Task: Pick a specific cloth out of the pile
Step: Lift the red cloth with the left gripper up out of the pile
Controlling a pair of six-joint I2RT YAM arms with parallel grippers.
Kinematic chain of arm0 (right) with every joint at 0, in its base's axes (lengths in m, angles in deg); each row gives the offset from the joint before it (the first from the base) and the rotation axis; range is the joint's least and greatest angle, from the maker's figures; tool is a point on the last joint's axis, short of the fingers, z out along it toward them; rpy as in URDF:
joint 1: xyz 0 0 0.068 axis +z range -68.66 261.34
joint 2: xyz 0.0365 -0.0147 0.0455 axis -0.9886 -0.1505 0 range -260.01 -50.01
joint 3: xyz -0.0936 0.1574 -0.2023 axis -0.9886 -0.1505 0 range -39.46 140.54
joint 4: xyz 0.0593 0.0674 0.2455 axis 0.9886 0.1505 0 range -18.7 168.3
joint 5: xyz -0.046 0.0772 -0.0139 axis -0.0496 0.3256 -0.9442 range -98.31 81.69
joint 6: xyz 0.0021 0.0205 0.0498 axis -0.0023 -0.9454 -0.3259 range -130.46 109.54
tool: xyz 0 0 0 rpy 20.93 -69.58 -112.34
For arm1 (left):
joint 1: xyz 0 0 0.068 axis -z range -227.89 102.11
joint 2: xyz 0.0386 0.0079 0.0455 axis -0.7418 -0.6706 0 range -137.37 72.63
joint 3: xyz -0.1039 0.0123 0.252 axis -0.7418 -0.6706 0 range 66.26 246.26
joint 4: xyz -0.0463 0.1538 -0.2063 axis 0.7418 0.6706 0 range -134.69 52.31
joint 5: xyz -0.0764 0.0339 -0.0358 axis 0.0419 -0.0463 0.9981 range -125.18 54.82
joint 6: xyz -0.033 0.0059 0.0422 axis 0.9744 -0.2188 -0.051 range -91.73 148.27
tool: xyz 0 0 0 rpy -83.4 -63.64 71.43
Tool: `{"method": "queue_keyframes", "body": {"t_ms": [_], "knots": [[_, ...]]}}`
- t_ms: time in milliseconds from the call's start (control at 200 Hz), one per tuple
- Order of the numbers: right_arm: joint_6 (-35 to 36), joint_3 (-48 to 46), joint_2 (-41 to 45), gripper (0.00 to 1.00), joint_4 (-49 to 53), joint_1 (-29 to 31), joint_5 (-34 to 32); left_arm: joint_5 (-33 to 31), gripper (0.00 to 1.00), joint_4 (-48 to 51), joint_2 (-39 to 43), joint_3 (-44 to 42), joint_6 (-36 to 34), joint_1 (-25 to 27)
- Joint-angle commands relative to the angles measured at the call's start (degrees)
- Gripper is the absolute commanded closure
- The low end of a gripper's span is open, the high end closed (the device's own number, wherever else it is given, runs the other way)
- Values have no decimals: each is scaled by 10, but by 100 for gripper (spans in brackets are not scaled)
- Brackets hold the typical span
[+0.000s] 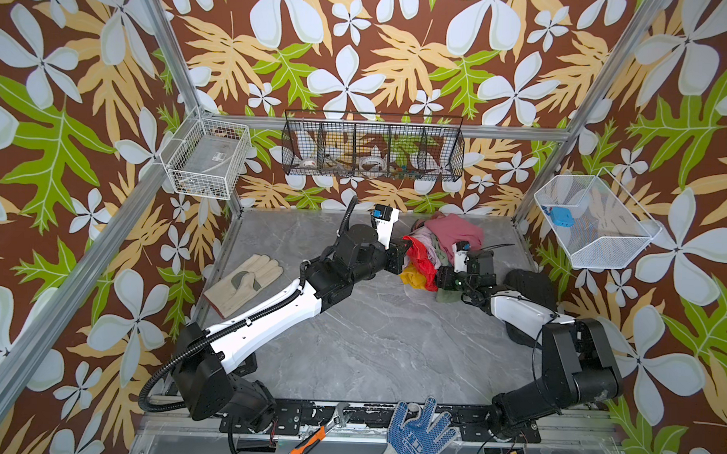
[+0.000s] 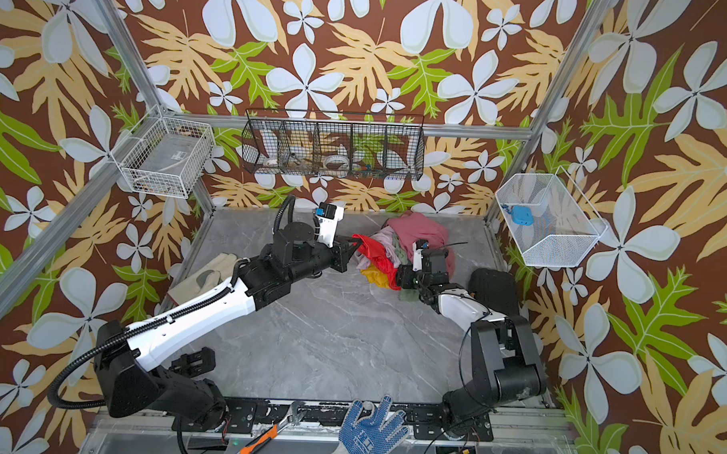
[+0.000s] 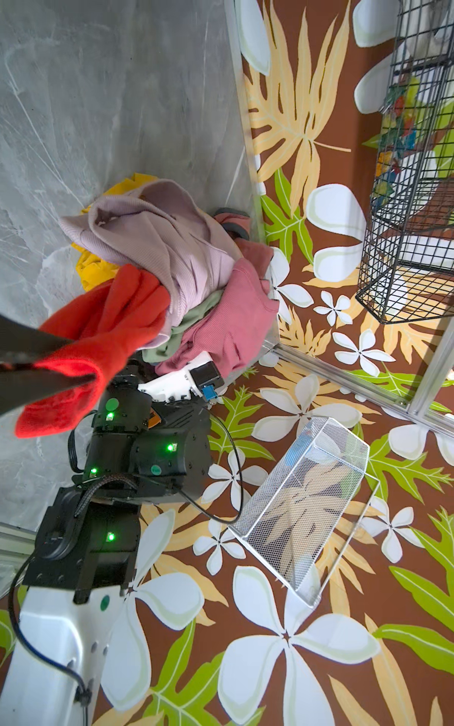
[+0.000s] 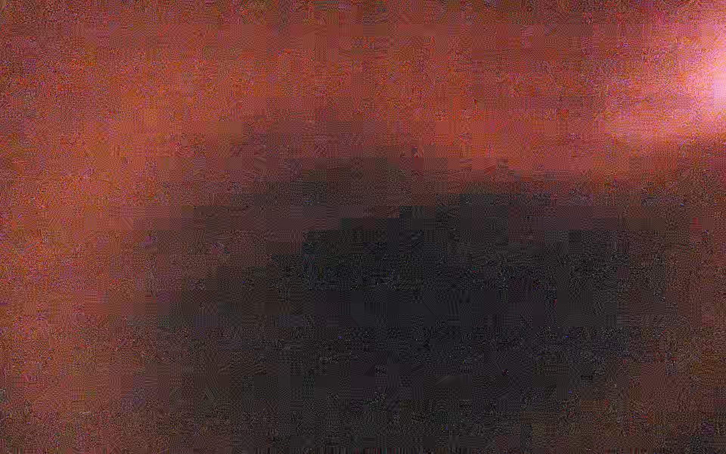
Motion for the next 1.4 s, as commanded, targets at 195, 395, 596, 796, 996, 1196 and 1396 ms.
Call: {"method": "queue_keyframes", "body": {"t_ms": [195, 395, 596, 796, 996, 1196, 1396], "knots": [[-13, 10, -16, 33, 5, -1, -44, -36, 100, 39, 0, 87, -31, -7], [-25, 14, -25, 33, 6, -3, -55, -23, 100, 76, -1, 151, -37, -29], [-33, 23, -39, 33, 12, -4, -62, -2, 100, 86, -5, 182, -35, -44], [-35, 25, -48, 34, 16, -3, -67, -1, 100, 108, -20, 236, -41, -52], [-35, 24, -48, 34, 21, -5, -72, -8, 100, 134, -35, 294, -51, -64], [-36, 26, -49, 32, 24, -7, -75, -30, 100, 151, -29, 311, -67, -65], [-35, 26, -50, 30, 26, -7, -75, -65, 100, 162, -8, 316, -83, -65]]}}
